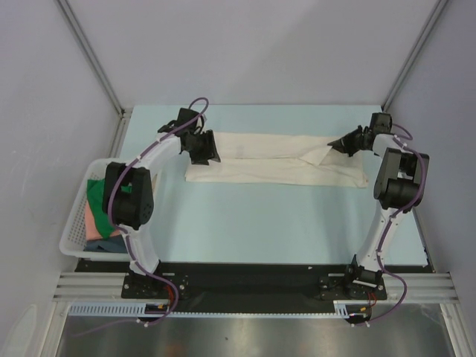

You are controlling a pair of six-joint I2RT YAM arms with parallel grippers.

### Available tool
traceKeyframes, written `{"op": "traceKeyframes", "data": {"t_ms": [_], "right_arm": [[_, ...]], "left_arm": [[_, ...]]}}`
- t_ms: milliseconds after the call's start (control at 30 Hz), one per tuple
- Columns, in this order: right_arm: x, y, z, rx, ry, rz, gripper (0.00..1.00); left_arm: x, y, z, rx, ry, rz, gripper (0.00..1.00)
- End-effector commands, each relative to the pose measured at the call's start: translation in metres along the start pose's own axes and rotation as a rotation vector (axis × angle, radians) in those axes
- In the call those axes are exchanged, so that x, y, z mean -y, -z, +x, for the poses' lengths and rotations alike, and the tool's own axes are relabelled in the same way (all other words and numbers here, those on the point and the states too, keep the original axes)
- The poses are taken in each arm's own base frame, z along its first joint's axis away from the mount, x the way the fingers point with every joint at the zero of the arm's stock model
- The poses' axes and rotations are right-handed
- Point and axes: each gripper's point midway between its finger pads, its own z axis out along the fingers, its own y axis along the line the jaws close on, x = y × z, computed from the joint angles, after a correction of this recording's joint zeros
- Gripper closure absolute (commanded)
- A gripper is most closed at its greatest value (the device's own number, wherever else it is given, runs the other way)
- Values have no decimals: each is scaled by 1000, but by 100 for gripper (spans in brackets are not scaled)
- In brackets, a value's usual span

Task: Fold and stack the t-shirts
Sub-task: Fold the tshirt

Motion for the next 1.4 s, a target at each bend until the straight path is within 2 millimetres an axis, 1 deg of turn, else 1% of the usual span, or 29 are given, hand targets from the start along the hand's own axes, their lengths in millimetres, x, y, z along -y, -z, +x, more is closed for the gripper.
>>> {"op": "traceKeyframes", "data": {"t_ms": [0, 33, 67, 100, 133, 167, 233, 267, 333, 400, 433, 500, 567, 700, 800, 900, 967, 1000, 1067, 1100, 1133, 1167, 1200, 1233, 1267, 1300, 1333, 1367], "right_arm": [[-33, -7, -7, 8, 19, -68, 94], [-29, -14, -6, -1, 18, -59, 94], [-29, -15, -6, -5, 13, -53, 94], [-32, -17, -6, -6, 21, -58, 94], [-34, -18, -7, -3, 25, -60, 94], [-33, -21, -8, -1, 25, -55, 94], [-42, -22, -12, 9, 43, -71, 94], [-40, -25, -12, 1, 34, -64, 94], [-49, -25, -15, 7, 45, -78, 94], [-51, -28, -15, 8, 42, -77, 94], [-58, -29, -15, 11, 50, -87, 94], [-62, -31, -15, 10, 55, -92, 94], [-72, -33, -14, 9, 70, -103, 94], [-76, -37, -13, 4, 69, -105, 94], [-72, -42, -12, -5, 66, -92, 92], [-69, -45, -8, -16, 71, -78, 87], [-65, -45, -7, -19, 76, -61, 74], [-65, -44, -8, -18, 83, -60, 71], [-59, -41, -8, -26, 111, -30, 62], [-54, -38, -14, -20, 116, -8, 57], [-49, -29, -14, -30, 113, 32, 49], [-45, -19, -20, -2, 178, 67, 45], [-40, -8, -27, 18, 204, 94, 37], [-31, 3, -25, 12, 222, 145, 35], [-24, 15, -31, 49, 252, 201, 34], [-25, 34, -32, 68, 319, 223, 34], [-21, 48, -30, 75, 332, 254, 33], [-9, 54, -25, 77, 340, 302, 33]], "left_arm": [[1, -7, -30, 53, 46, 36, 46], [1, -9, -33, 54, 50, 40, 46], [-1, -11, -36, 56, 60, 39, 46], [0, -10, -41, 62, 62, 45, 46], [-3, -17, -40, 51, 66, 41, 46], [-5, -18, -42, 51, 74, 37, 46], [-8, -22, -43, 48, 86, 35, 46], [-9, -23, -44, 52, 98, 37, 46], [-14, -27, -41, 43, 112, 26, 46], [-22, -32, -37, 32, 129, 3, 46], [-25, -34, -35, 25, 133, -2, 46], [-33, -40, -32, 9, 141, -26, 46], [-39, -44, -29, -5, 149, -34, 47], [-48, -49, -24, -17, 162, -49, 46], [-47, -50, -26, -16, 159, -41, 47], [-45, -49, -26, -20, 153, -35, 47], [-45, -49, -26, -18, 151, -32, 47], [-45, -49, -27, -17, 148, -34, 47], [-43, -47, -28, -14, 140, -27, 47], [-43, -46, -29, -13, 139, -28, 47], [-44, -44, -28, -14, 129, -34, 46], [-44, -43, -30, -10, 122, -42, 47], [-44, -40, -32, -3, 113, -47, 47], [-45, -38, -33, 0, 100, -48, 47], [-45, -34, -35, 10, 91, -58, 47], [-46, -30, -35, 15, 87, -61, 46], [-46, -28, -34, 16, 78, -65, 47], [-44, -23, -36, 28, 72, -65, 47]]}}
